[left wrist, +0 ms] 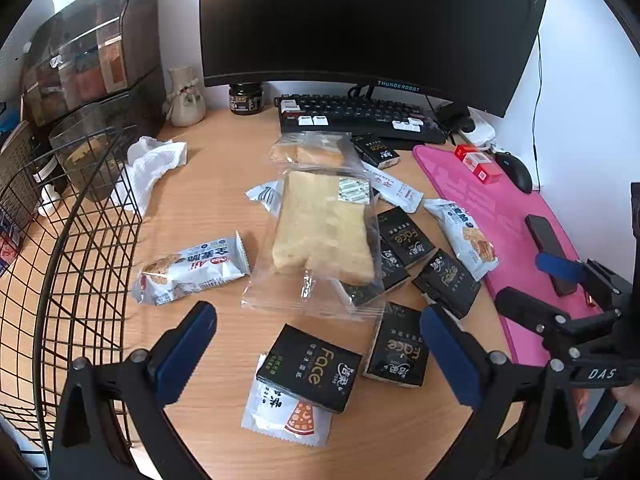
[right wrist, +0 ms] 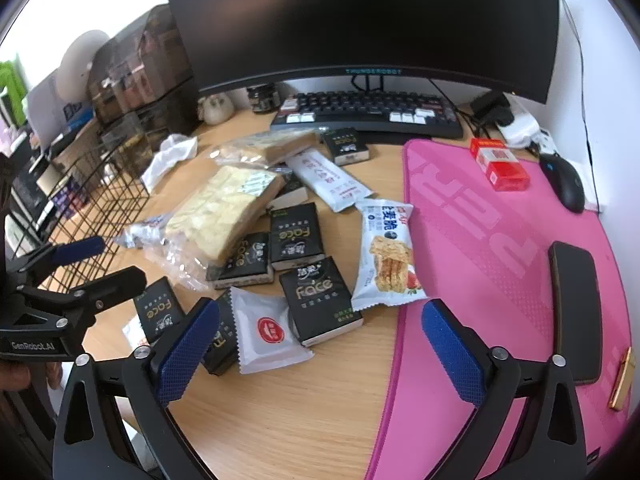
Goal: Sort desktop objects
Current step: 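Reach the left gripper to a black Face tissue pack and grasp it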
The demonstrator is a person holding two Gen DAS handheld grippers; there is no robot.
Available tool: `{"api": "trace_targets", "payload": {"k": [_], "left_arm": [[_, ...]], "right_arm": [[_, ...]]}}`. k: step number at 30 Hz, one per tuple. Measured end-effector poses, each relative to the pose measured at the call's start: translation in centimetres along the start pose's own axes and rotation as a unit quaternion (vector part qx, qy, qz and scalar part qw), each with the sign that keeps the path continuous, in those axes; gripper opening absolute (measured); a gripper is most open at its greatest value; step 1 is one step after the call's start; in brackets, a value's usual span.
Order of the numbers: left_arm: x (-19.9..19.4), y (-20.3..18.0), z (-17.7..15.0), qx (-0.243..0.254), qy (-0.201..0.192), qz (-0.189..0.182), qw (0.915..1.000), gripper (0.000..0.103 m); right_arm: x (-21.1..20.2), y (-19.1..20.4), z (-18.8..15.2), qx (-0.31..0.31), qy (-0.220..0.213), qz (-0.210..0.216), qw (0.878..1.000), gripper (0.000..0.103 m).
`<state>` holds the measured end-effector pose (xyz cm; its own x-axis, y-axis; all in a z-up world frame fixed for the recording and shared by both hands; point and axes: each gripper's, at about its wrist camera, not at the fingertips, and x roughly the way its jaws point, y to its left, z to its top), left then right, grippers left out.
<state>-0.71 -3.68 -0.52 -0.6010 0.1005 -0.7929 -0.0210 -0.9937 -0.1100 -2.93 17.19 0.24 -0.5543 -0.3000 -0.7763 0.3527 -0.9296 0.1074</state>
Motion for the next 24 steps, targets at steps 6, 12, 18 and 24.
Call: {"api": "trace_targets", "payload": {"k": [6,12,18,24], "left_arm": [[0.0,0.1,-0.1,0.003,-0.001,-0.001,1.0000,0.102],[-0.1,-0.4,-0.2,0.009,-0.003,0.007,0.9999,0.102],[1.1,-2.3,-1.2,0.038,0.018,0.017,0.9990,0.102],[2.2,-1.7,-2.2,0.042,0.028,0.026,0.9984,0.102]], "right_arm": [[0.4,0.1,-0.1,0.000,0.008,0.007,1.000,0.096],[0.5,-0.2,-0.3,0.003,0.013,0.007,1.000,0.096],[0.3,-1.2,-0.5,0.012,0.013,0.002,1.000,0.096],[0.5,-1.4,-1.5,0.010,0.022,0.006,1.000,0.096]]}}
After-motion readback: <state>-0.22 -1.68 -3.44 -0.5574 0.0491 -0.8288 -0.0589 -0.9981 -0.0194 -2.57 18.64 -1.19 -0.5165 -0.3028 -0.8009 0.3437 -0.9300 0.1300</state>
